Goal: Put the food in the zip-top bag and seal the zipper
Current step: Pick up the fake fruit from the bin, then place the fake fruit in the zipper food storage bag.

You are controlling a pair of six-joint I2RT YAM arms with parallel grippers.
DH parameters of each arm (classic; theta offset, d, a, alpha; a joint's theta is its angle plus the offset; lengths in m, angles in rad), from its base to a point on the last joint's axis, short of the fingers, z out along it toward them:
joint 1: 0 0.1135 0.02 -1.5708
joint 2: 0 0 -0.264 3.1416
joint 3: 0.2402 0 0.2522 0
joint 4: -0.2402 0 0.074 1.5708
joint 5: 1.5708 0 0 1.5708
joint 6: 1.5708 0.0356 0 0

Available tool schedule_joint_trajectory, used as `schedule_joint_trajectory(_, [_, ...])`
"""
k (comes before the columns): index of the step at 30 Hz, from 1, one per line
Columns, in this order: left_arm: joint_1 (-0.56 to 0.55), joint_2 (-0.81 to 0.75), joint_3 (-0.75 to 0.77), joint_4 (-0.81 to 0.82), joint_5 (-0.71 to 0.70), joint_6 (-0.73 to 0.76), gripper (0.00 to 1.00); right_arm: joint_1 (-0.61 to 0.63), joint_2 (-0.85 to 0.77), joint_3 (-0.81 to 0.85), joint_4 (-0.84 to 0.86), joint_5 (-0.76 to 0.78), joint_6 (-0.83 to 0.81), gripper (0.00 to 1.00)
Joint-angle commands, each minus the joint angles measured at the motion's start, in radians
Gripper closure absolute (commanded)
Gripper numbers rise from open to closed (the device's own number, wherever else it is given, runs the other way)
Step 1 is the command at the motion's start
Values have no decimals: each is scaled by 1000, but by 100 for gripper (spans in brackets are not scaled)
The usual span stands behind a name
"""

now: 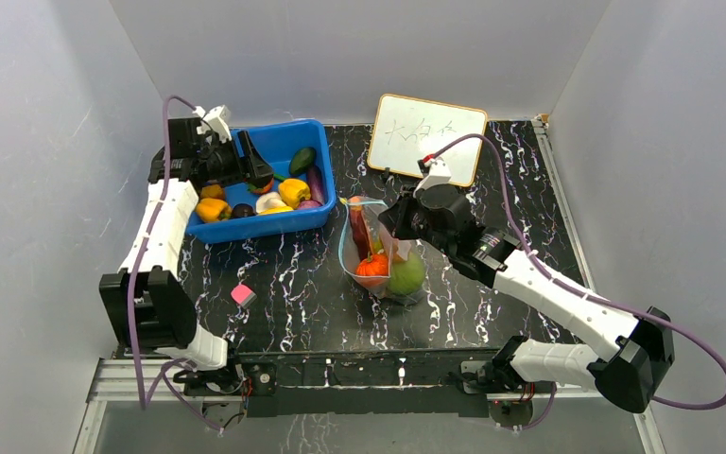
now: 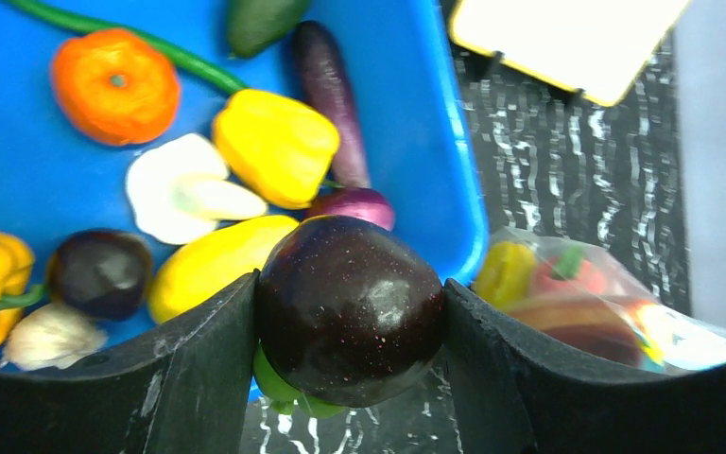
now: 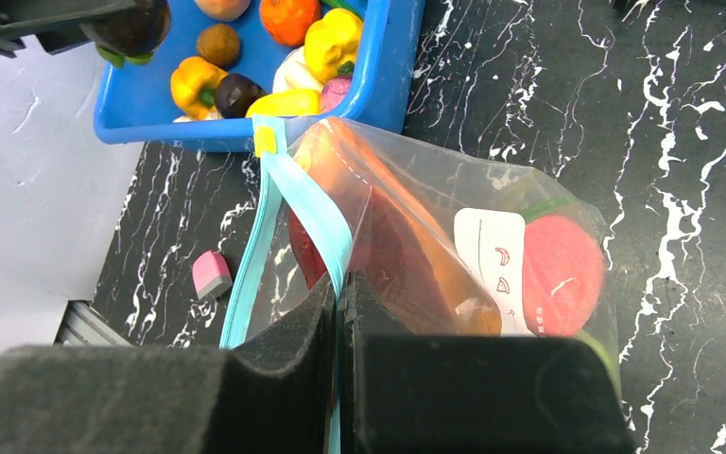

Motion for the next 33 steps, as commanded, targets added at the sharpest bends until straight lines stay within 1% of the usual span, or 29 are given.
schedule_joint_trajectory(1, [-38,-98,-2,30,169,-48,63,0,5,70,82,5,34,100])
schedule_joint_trajectory(9, [-106,-203,-53,117,269,-138,64,1,-2,104,75,37,53,100])
schedule_joint_trajectory(17, [-262,-279,-106,230,292,-262,64,0,-5,105,107,39,73,100])
schedule_joint_trajectory(20, [-314,-304,-149,285,271,-334,65,-1,-2,105,116,37,75,100])
schedule_joint_trajectory(23, [-362,-336,-221,378,258,-423,66,-1,6,104,126,31,79,100])
schedule_joint_trajectory(28, [-449,-384,-294,445,179,-490,66,0,12,111,132,22,84,100])
schedule_joint_trajectory(33, [-501,-394,-378,550,164,-568,66,0,6,114,128,23,84,100])
